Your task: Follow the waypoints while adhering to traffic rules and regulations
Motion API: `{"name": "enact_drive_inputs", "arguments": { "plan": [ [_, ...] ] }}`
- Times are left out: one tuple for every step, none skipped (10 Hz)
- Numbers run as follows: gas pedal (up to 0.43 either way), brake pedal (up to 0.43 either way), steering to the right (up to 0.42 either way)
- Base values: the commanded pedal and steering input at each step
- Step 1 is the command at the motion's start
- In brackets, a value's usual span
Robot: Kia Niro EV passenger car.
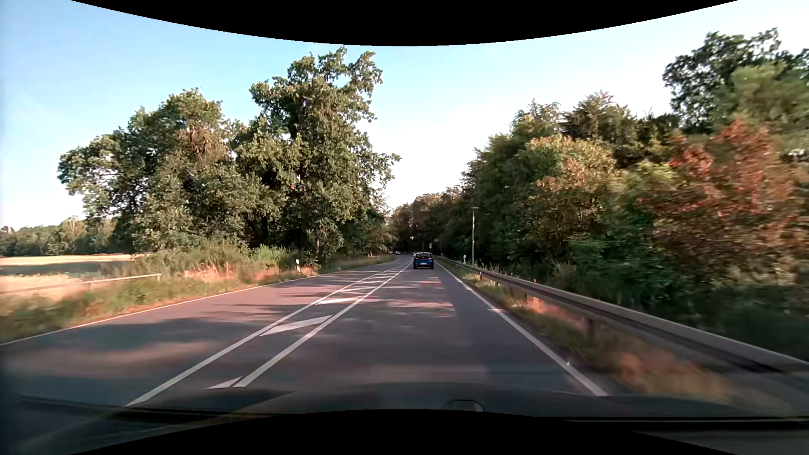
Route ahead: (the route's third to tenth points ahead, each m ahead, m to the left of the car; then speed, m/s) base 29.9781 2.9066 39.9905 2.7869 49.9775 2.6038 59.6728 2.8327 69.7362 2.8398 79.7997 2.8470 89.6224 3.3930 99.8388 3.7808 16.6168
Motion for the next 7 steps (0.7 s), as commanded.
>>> {"name": "enact_drive_inputs", "arguments": {
  "plan": [
    [0.098,0.000,-0.004],
    [0.098,0.000,-0.004],
    [0.098,0.000,-0.004],
    [0.098,0.000,-0.004],
    [0.098,0.000,-0.004],
    [0.098,0.000,-0.004],
    [0.098,0.000,-0.004]
  ]
}}
